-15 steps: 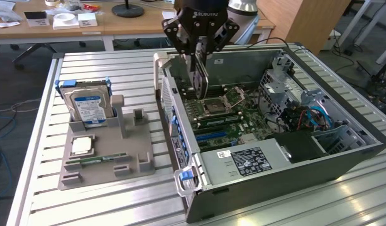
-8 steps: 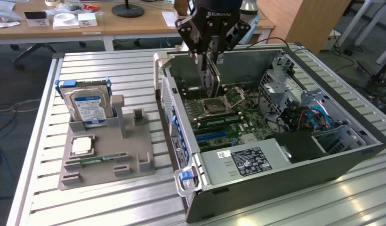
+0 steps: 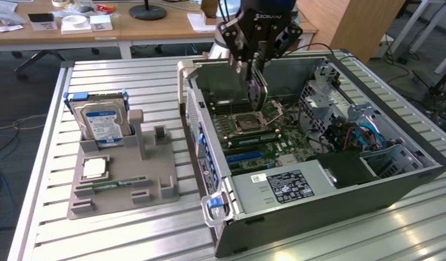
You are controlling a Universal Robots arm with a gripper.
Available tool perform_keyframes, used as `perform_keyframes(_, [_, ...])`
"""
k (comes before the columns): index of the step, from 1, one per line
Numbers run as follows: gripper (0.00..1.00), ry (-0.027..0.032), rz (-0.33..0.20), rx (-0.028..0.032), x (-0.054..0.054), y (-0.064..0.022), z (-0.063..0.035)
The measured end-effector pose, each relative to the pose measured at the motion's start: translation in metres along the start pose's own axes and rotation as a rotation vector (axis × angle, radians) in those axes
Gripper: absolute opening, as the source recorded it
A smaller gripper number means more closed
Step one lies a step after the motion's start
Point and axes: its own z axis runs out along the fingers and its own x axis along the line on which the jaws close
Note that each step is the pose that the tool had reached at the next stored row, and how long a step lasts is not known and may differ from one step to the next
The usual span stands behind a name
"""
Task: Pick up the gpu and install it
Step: 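Pick up the gpu and move the gpu toward the slot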
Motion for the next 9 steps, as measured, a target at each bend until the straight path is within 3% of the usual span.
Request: perform_keyframes(9, [0.27,0.0000,0.000,-0.0003,-0.023,0.0007,0.0006])
